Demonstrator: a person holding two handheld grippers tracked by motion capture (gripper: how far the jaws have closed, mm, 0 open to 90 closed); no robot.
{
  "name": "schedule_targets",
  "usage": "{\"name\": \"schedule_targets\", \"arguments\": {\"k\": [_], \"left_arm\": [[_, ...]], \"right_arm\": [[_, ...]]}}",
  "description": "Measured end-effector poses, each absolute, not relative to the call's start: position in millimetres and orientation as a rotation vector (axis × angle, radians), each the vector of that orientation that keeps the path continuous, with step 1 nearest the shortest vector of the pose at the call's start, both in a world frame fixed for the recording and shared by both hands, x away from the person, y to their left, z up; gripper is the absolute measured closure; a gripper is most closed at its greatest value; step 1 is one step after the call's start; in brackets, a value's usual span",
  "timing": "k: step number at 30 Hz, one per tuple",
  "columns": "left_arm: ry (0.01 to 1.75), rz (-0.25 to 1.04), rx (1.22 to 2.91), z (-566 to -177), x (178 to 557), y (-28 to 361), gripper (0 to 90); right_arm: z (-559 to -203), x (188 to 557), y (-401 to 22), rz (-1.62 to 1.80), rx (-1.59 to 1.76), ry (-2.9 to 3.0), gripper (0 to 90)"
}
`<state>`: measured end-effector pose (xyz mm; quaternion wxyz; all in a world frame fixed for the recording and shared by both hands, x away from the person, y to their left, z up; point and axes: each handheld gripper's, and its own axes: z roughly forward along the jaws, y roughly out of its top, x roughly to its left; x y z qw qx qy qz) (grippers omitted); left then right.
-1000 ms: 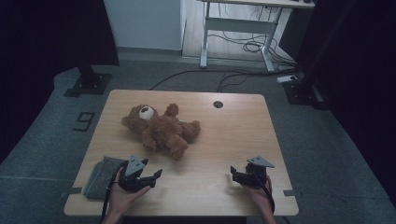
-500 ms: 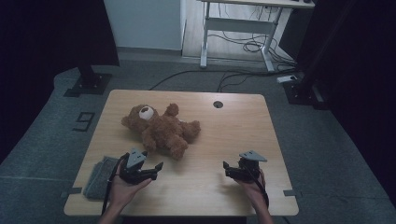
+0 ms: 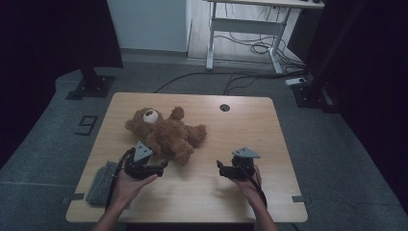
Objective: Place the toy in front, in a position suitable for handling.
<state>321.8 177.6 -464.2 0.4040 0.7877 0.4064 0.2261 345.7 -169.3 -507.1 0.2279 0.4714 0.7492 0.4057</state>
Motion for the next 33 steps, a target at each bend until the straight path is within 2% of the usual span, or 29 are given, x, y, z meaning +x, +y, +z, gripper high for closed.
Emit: {"name": "schedule_targets", "arguments": {"k": [10,26,33], "left_arm": [[1.055,0.532,1.984,-463,334,180,18.6],[1.162,0.569,1.991,-482,357,192,18.9],[1.187,0.579,2.006,-492,370,189,24.0]], "right_arm": [[-497,363,-136,1.186,1.255,2.107,14.6],[-469,387,-82,1.293,1.193,2.14,14.9],[-467,395,-50,1.299,1.132,2.201,14.5]]}}
